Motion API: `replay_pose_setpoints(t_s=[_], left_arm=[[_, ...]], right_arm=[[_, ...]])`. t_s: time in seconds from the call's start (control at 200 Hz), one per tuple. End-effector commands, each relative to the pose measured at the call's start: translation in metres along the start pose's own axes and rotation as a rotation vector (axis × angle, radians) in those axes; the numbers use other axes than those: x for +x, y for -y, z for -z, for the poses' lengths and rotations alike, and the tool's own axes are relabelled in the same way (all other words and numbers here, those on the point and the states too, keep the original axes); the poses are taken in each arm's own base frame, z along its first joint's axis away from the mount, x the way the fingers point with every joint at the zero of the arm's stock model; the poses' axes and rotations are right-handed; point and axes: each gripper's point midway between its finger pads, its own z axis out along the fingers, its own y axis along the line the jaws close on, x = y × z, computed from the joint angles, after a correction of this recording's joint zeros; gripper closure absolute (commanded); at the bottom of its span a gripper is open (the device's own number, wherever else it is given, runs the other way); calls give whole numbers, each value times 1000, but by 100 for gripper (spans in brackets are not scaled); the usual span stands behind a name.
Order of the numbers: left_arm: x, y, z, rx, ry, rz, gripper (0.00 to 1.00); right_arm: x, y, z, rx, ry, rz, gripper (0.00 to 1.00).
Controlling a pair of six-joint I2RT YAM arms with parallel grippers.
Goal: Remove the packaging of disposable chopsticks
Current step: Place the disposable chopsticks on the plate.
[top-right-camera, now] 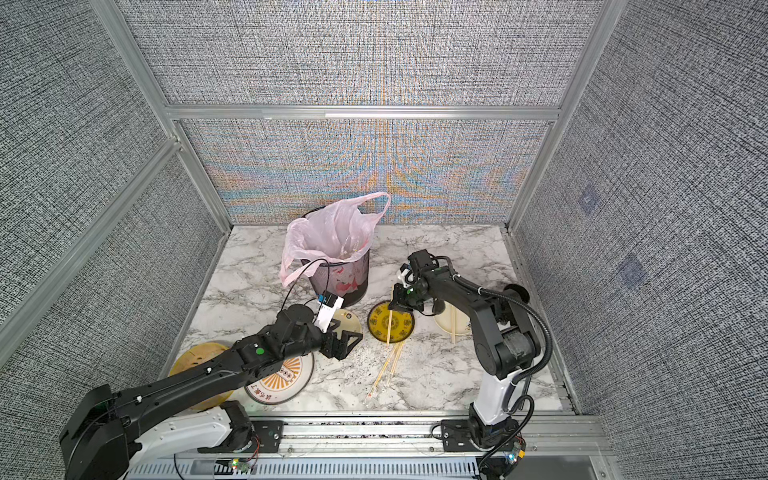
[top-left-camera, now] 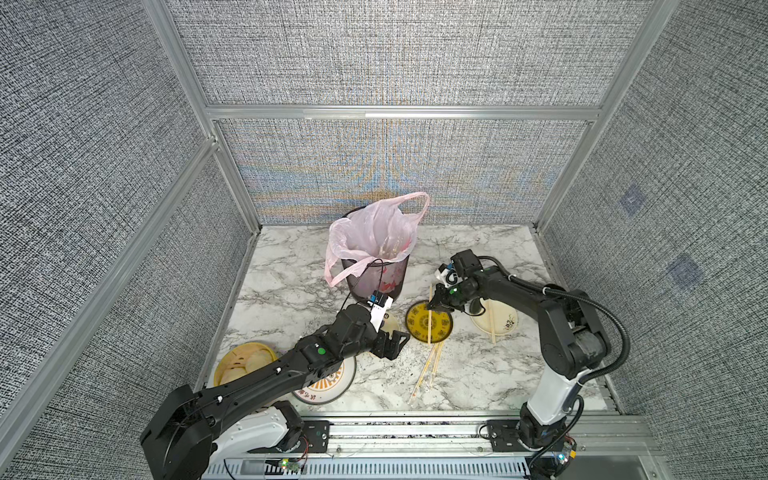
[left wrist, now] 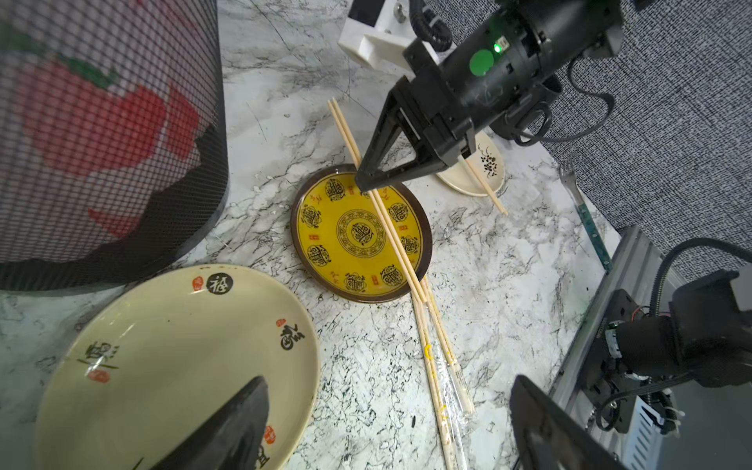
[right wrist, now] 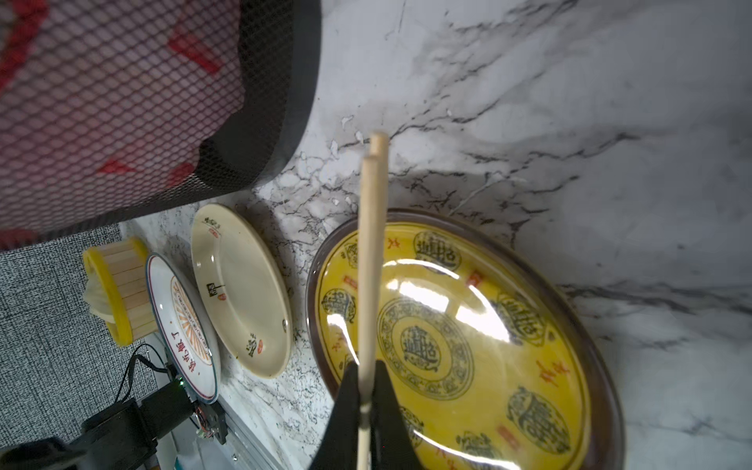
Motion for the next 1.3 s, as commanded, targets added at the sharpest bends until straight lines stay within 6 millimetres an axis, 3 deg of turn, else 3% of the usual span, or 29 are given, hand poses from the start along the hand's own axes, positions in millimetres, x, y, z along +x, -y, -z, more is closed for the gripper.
replay_pose_setpoints(t_s=[0.0, 0.39, 0.621, 0.776, 1.296], left_arm=[[-3, 4, -2, 23, 34, -2, 8], [2, 8, -15, 54, 30, 6, 8], [4, 15, -26, 88, 9, 1, 8], [3, 14, -24, 80, 23, -7, 8], [5, 8, -16, 55, 36, -16, 8]], right_arm=[[14, 11, -5, 42, -75, -28, 100], [10, 26, -14, 62, -97, -53, 98], [9, 33, -17, 87, -99, -56, 87], [9, 33, -15, 93, -94, -54, 79], [13, 44, -5, 290, -67, -10, 79]])
